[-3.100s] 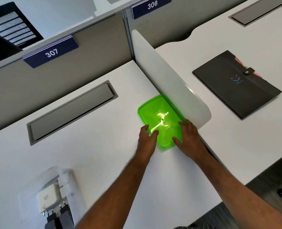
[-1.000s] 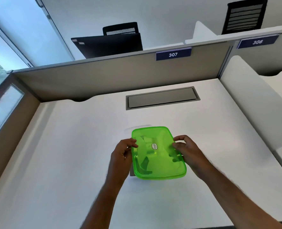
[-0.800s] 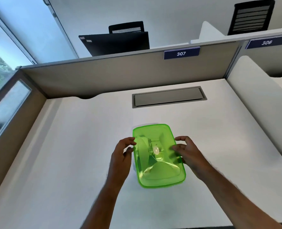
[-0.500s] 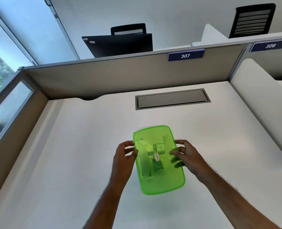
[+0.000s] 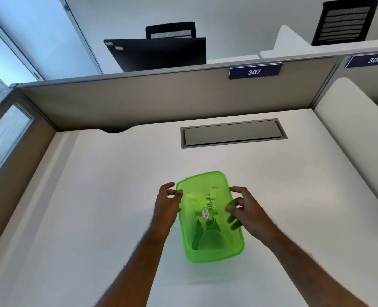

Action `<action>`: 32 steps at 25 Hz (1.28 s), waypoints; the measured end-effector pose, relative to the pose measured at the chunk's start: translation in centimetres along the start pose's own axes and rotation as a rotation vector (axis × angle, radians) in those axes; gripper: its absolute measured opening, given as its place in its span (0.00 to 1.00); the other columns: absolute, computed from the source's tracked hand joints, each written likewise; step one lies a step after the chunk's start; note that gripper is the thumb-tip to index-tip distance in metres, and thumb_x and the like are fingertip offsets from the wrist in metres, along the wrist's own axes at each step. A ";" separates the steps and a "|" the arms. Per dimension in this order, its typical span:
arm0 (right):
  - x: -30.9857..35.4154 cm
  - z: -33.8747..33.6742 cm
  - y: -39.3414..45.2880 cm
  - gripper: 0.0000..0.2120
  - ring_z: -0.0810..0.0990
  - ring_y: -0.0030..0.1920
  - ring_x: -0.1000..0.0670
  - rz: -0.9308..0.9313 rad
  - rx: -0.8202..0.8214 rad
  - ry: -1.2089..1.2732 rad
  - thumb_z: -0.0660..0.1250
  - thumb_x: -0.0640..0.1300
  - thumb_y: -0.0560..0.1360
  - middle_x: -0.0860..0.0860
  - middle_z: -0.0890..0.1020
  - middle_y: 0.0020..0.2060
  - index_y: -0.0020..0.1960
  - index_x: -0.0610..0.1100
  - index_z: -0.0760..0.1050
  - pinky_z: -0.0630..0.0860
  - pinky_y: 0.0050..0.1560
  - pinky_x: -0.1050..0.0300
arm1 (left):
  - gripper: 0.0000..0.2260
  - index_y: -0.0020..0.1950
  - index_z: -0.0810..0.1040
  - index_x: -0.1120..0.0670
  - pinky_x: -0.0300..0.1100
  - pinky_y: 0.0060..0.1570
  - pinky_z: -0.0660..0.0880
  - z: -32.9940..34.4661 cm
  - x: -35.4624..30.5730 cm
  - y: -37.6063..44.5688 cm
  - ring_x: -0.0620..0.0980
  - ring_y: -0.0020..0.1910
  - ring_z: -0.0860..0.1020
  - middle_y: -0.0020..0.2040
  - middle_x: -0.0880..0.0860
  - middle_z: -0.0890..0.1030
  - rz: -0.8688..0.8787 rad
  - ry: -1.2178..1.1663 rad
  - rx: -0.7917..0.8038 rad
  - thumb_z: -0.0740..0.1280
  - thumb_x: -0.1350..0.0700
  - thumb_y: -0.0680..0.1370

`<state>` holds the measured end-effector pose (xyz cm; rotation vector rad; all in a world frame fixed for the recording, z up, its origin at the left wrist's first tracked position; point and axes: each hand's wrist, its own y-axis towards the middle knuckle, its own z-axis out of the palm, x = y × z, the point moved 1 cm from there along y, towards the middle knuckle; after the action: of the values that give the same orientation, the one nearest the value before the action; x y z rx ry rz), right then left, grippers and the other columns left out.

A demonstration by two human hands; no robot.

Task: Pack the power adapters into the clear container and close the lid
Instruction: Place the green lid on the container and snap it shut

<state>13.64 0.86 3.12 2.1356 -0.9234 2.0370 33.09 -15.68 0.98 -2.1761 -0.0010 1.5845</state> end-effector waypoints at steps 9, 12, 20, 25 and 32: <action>0.2 -0.3 2.5 0.24 0.82 0.40 0.31 0.027 -0.011 -0.016 0.68 0.34 0.79 0.33 0.78 0.48 0.71 0.48 0.66 0.82 0.32 0.42 | 0.13 0.61 0.77 0.52 0.56 0.54 0.81 1.4 0.6 4.2 0.54 0.52 0.82 0.56 0.52 0.81 -0.076 0.072 0.021 0.71 0.51 0.79; 0.2 -0.4 2.8 0.24 0.83 0.38 0.35 0.043 -0.010 -0.017 0.68 0.34 0.79 0.34 0.78 0.48 0.71 0.47 0.66 0.82 0.32 0.41 | 0.12 0.60 0.77 0.50 0.58 0.57 0.80 1.7 0.9 4.7 0.56 0.56 0.82 0.55 0.50 0.81 -0.087 0.072 0.034 0.71 0.50 0.78; 0.4 -0.8 2.6 0.23 0.84 0.35 0.41 0.065 -0.006 0.008 0.68 0.34 0.79 0.35 0.79 0.46 0.70 0.47 0.66 0.82 0.31 0.41 | 0.13 0.63 0.77 0.51 0.47 0.50 0.78 2.3 -0.2 5.3 0.52 0.53 0.80 0.58 0.50 0.79 -0.024 0.153 0.105 0.70 0.52 0.79; 0.1 -1.0 2.5 0.21 0.83 0.36 0.42 0.064 -0.023 -0.014 0.69 0.36 0.79 0.37 0.77 0.47 0.69 0.47 0.68 0.83 0.31 0.41 | 0.12 0.61 0.77 0.49 0.45 0.51 0.74 2.6 -0.2 5.9 0.54 0.57 0.78 0.61 0.53 0.78 0.033 0.242 0.164 0.70 0.50 0.79; -1.3 -1.6 2.0 0.14 0.77 0.45 0.52 -0.142 -0.181 -0.554 0.71 0.51 0.77 0.54 0.74 0.50 0.60 0.53 0.73 0.76 0.47 0.52 | 0.11 0.59 0.75 0.47 0.47 0.53 0.75 2.9 -0.1 6.2 0.54 0.55 0.78 0.60 0.53 0.78 0.051 0.294 0.180 0.70 0.49 0.79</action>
<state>11.40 0.36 1.36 2.6133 -0.9209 1.2570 28.85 -20.31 -1.84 -2.2577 0.2790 1.2242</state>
